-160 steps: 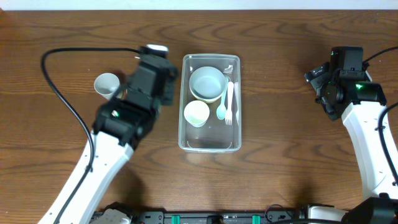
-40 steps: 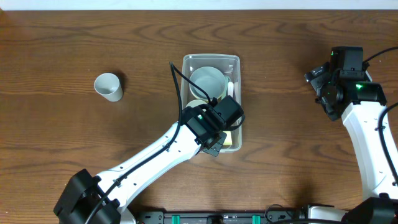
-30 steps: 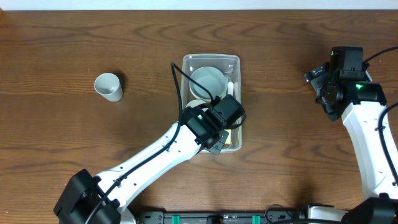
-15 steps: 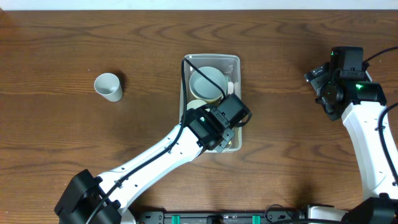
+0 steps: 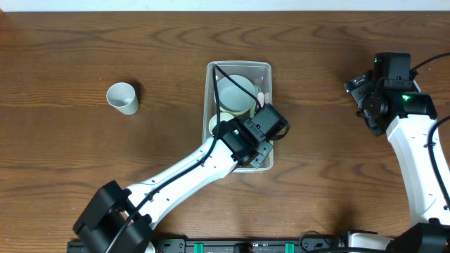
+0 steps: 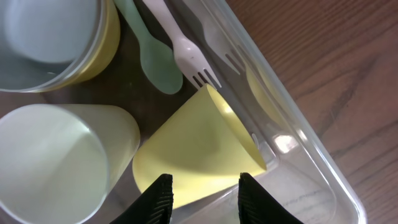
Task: Pack container
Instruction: 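Lower the yellow cup into the container beside the cream cup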
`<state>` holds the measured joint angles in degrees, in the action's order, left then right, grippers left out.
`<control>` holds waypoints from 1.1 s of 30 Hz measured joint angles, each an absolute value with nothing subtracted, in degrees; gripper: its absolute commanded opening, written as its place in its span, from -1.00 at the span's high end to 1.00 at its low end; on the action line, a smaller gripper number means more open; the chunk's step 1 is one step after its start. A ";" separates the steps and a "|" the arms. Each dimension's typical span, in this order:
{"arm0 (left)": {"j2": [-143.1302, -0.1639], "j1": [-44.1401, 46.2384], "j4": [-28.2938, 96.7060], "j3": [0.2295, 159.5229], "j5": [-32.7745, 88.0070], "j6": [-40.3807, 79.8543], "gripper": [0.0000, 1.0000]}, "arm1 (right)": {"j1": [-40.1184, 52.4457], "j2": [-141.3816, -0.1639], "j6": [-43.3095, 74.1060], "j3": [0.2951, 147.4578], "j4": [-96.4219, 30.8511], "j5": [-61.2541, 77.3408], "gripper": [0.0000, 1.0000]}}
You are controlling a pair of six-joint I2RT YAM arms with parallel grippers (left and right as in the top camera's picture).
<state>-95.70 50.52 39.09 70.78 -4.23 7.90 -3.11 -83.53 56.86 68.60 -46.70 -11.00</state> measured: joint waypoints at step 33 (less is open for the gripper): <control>-100.86 51.13 37.12 70.85 -2.31 14.68 0.31 | -3.11 -83.53 56.86 68.60 -46.70 -11.00 -0.98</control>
<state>-100.86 51.13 37.12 70.85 -2.31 14.68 -3.11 -83.53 56.86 68.60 -46.70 -11.00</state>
